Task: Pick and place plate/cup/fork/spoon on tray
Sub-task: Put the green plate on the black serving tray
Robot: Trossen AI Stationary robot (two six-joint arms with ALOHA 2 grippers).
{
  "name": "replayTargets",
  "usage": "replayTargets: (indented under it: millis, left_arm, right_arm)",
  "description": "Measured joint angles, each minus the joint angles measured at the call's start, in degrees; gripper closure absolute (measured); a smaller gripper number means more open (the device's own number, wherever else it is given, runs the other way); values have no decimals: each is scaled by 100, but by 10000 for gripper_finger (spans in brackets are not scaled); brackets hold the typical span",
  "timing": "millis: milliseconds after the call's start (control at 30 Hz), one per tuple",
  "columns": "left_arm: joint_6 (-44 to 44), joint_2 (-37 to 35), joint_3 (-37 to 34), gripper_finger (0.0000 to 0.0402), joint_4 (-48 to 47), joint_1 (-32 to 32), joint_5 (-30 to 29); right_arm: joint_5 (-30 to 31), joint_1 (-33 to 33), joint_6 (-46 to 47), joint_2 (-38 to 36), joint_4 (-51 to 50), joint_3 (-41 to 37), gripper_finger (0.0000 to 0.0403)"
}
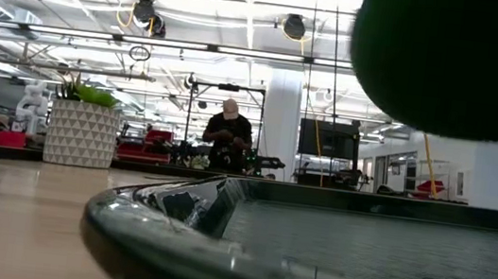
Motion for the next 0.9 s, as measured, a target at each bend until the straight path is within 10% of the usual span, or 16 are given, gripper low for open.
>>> replayTargets:
  millis: [900]
  left_arm:
    - [339,1242,879,391,334,334,22]
  right_arm:
    - [-28,0,-54,0,4,0,381]
